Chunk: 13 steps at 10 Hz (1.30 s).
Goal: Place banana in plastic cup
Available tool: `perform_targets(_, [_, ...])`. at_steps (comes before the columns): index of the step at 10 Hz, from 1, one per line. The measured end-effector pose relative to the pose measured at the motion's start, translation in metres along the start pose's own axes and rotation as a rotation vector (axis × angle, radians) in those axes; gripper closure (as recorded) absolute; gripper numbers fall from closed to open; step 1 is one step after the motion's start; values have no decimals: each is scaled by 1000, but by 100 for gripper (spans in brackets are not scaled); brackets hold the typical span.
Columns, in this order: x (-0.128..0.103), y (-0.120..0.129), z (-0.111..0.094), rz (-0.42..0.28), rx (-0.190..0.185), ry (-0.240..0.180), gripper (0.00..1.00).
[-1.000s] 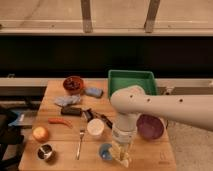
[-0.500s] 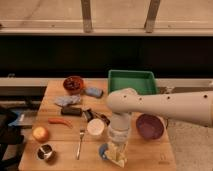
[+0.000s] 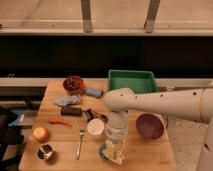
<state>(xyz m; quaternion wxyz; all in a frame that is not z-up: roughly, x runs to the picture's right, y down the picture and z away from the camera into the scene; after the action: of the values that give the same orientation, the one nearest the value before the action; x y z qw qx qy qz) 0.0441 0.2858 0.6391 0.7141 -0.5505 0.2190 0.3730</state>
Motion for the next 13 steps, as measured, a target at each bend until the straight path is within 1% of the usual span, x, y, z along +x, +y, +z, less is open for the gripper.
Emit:
perform_targets(2, [-5, -2, 0, -8, -3, 4, 59])
perform_targets(3, [-6, -3, 0, -9, -4, 4, 51])
perform_targets(4, [-8, -4, 0, -9, -7, 4, 40])
perform_targets(5, [-9, -5, -1, -9, -9, 4, 33])
perform_targets(6, [-9, -6, -1, -8, -9, 3, 31])
perform_targets(13, [-10, -7, -2, -8, -8, 2, 31])
